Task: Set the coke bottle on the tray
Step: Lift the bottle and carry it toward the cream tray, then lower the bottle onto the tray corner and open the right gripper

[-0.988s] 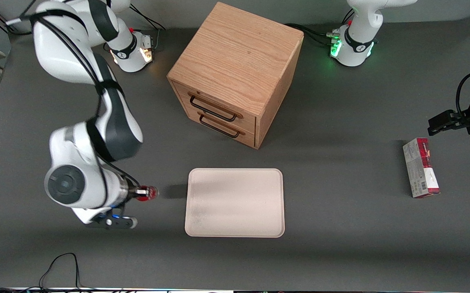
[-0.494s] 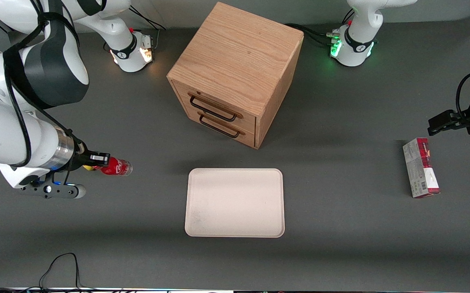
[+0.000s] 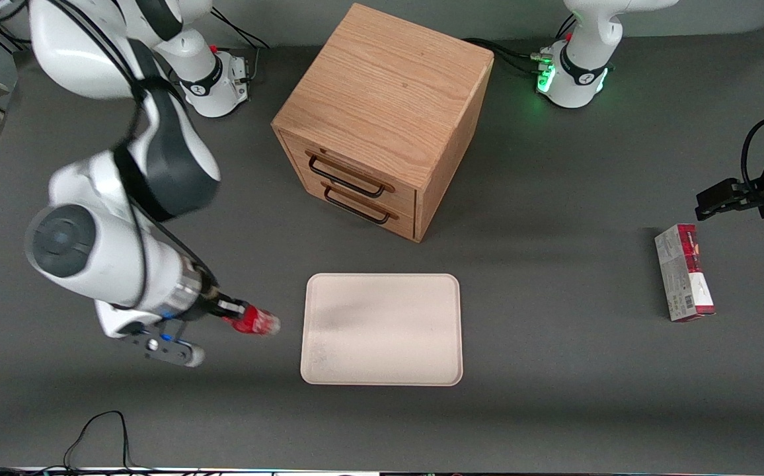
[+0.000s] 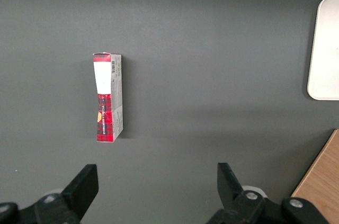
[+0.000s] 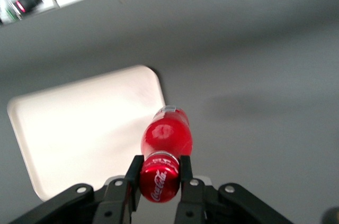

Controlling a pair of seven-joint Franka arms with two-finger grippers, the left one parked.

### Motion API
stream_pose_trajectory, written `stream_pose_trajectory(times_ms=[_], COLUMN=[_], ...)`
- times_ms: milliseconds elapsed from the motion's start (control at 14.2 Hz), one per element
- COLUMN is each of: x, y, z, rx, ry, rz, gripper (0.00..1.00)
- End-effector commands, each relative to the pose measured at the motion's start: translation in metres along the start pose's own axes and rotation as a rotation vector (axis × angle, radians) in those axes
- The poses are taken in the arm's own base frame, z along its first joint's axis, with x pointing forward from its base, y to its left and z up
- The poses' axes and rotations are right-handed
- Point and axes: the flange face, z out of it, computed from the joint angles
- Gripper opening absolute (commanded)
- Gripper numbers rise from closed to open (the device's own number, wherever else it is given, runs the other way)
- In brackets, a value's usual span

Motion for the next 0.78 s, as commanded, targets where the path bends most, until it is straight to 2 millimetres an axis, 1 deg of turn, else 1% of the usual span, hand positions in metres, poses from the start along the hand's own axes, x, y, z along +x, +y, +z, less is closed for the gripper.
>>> stream_pose_trajectory(times_ms=[0, 141, 212, 282, 424, 565, 706], x=[0.005, 0.01, 0.007, 0.006, 0.003, -0.007, -0.008], y=[-0.024, -0.03, -0.038, -0.041, -0.043, -0.054, -0.054], z=[0.032, 0.057, 0.074, 0.085, 0.092, 0.098, 0.107], rx=[0.053, 0.075, 0.07, 0.052, 0.026, 0.02, 0.012], ry=[0.053, 0.082, 0.091, 0.107, 0.116, 0.113, 0.103], rz=[0.047, 0.057, 0.072, 0.061, 0.045, 0.025, 0.026], gripper=[0.0, 0.0, 0.0, 0.0, 0.0, 0.0, 0.0])
